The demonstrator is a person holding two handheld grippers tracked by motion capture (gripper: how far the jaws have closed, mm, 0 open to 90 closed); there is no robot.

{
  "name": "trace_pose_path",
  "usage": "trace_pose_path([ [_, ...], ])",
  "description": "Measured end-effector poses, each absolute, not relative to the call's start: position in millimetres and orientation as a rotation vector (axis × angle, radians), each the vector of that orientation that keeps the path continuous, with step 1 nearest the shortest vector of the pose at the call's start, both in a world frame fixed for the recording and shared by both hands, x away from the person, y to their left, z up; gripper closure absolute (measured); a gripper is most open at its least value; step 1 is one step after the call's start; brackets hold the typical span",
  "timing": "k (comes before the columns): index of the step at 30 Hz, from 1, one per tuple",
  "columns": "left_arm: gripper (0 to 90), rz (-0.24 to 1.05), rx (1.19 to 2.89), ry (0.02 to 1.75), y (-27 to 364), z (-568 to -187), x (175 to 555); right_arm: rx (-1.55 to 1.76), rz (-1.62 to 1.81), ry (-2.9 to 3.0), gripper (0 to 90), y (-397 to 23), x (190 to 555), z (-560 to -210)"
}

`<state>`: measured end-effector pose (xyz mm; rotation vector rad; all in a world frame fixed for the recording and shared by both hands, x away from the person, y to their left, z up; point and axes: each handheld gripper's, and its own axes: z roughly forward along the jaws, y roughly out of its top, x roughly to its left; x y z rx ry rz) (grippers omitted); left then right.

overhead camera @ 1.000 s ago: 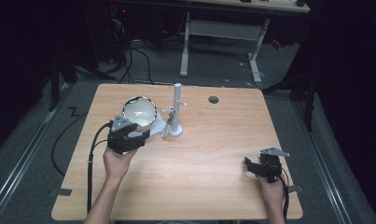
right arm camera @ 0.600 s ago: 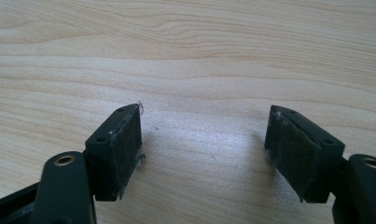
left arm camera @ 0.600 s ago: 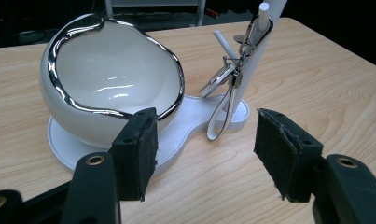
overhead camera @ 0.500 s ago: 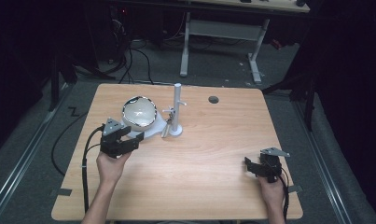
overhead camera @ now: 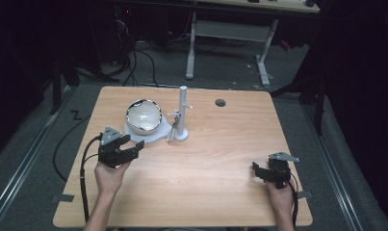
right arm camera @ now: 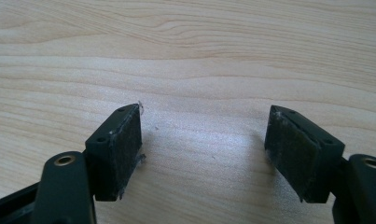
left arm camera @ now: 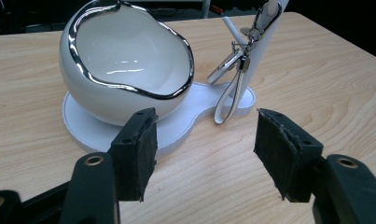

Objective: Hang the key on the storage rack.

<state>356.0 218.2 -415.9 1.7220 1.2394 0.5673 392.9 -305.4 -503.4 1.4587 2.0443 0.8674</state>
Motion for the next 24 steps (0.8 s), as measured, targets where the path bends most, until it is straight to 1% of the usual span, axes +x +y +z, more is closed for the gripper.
trace_pose_path([
  [24,39.2,0.55,1.681,1.316,241.2,-434.7,336.0,1.459,0.868,2.044,27.5,-305.3,392.8,-503.4],
])
